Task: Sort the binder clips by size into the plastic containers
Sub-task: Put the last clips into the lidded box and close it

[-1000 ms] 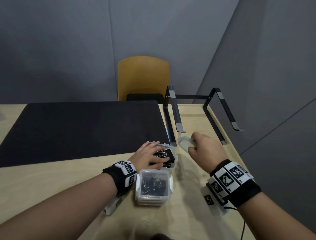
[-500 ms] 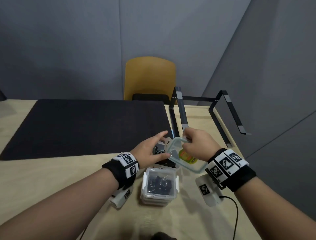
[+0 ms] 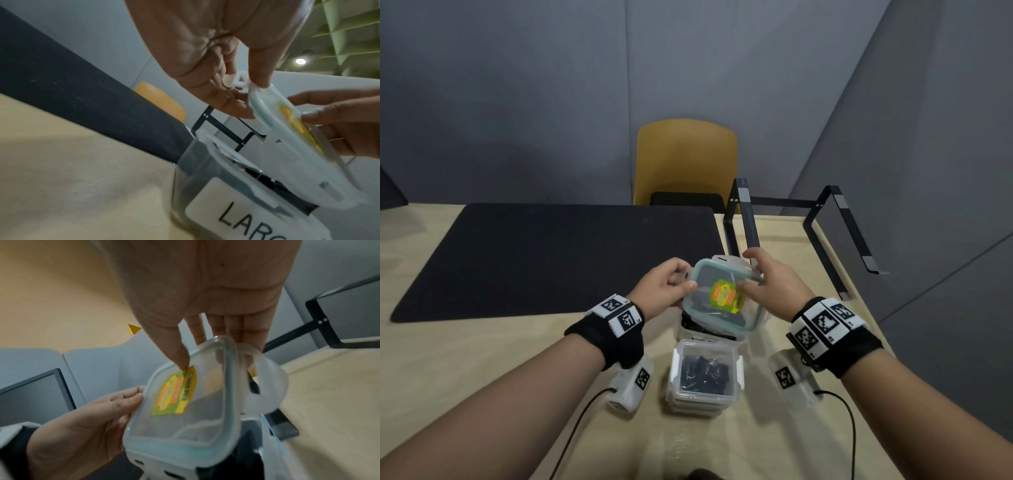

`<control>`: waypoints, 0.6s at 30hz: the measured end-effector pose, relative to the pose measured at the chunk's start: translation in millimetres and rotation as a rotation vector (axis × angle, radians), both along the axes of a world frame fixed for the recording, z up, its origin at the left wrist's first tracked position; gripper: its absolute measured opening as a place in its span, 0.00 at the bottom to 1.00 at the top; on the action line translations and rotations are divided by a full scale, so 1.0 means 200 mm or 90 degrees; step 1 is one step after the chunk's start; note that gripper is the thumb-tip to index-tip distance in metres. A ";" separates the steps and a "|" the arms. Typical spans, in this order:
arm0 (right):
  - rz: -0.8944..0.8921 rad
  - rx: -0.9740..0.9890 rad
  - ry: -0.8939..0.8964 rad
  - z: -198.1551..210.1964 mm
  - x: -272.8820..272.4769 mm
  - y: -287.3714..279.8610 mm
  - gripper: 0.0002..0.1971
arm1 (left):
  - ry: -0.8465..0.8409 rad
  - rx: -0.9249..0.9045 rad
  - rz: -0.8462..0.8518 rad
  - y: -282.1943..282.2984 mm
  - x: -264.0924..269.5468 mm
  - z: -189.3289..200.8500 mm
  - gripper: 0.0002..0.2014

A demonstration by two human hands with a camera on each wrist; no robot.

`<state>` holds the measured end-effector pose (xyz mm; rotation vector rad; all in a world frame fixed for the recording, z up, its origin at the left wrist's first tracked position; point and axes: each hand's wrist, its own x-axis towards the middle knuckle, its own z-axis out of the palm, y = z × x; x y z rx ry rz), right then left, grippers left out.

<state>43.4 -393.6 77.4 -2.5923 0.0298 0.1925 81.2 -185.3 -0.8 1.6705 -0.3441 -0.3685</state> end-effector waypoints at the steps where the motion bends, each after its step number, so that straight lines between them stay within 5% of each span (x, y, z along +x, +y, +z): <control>1: 0.003 0.002 -0.002 -0.02 -0.01 0.00 0.25 | 0.009 0.000 0.008 0.01 0.00 -0.02 0.05; 6: 0.021 -0.023 0.010 -0.16 0.01 0.01 0.20 | 0.014 0.087 0.073 0.01 -0.02 -0.09 0.04; 12: 0.032 -0.095 0.045 -0.34 0.04 0.04 0.19 | -0.037 0.342 0.096 0.00 -0.01 -0.16 0.17; 18: 0.004 -0.158 0.033 -0.42 0.03 0.05 0.19 | -0.036 0.368 0.074 -0.02 -0.02 -0.18 0.14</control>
